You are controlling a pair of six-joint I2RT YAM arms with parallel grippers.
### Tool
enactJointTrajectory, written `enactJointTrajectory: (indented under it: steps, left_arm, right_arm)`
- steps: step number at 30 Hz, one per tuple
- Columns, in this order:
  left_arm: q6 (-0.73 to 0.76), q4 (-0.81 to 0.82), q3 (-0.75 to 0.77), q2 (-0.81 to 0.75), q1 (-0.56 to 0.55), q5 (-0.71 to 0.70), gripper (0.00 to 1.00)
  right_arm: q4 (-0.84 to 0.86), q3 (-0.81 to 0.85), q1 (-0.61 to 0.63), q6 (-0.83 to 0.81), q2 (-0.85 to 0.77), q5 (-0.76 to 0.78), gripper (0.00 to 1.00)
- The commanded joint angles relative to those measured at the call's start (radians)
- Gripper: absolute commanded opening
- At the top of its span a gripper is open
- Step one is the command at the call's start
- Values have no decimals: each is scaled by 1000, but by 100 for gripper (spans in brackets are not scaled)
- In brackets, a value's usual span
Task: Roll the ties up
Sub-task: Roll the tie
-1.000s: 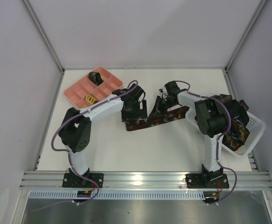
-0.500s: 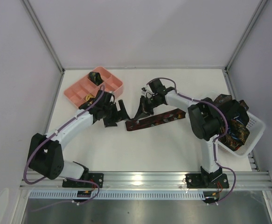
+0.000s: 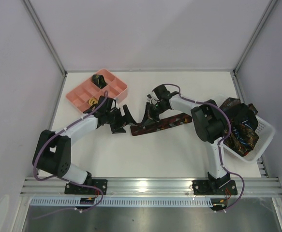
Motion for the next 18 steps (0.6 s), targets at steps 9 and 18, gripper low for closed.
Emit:
enactJointTrajectory:
  steps: [9, 18]
  left_arm:
    - [-27, 125, 1, 162, 12, 122, 90]
    - [-101, 188, 12, 217, 4, 96, 89]
  right_arm:
    - [-13, -20, -39, -51, -2, 40, 0]
    - [1, -28, -52, -55, 12, 37, 0]
